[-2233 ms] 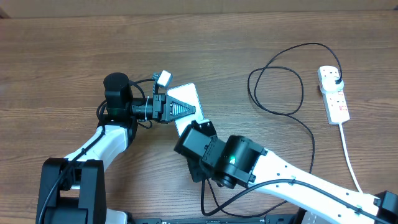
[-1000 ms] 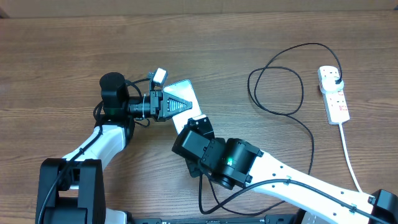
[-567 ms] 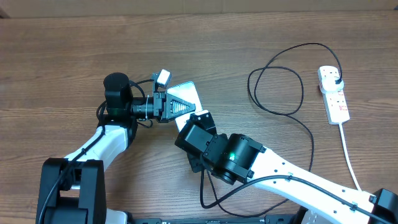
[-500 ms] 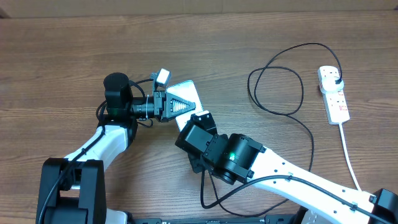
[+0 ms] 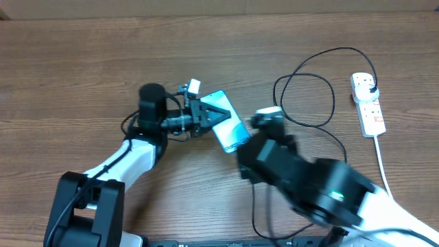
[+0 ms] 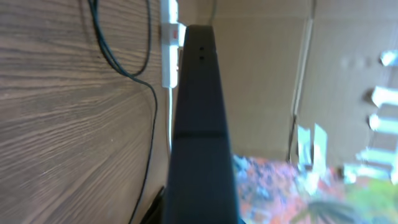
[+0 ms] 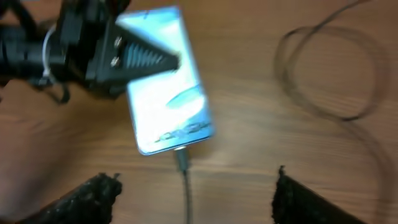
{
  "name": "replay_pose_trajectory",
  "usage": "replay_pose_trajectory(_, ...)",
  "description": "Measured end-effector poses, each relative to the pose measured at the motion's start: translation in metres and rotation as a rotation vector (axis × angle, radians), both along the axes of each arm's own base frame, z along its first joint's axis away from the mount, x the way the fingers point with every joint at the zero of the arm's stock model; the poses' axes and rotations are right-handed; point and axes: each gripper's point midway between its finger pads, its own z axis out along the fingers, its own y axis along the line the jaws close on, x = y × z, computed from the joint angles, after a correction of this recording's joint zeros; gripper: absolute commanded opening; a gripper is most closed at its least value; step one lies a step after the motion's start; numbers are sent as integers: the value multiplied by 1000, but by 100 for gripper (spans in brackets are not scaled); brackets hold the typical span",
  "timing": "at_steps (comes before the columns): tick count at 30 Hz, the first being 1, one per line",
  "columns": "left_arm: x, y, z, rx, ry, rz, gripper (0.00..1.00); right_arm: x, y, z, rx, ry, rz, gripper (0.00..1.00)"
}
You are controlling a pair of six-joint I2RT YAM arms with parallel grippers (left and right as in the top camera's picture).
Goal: Plug charger to phone and switch on socket
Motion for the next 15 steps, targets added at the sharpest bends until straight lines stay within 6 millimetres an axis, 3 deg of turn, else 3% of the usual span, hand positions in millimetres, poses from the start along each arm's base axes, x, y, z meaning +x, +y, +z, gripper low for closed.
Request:
replay_pose_trajectory(9, 6, -40, -11, 73, 94, 146, 4, -17, -109, 40, -29, -152, -246, 99)
replay_pose_trajectory(11, 14, -45, -3, 80, 80, 177, 4, -24, -126, 45, -4, -175, -291, 100)
replay_pose_trajectory(15, 44, -54, 32, 89, 20, 241, 4, -36, -148, 59, 87, -230, -353, 100)
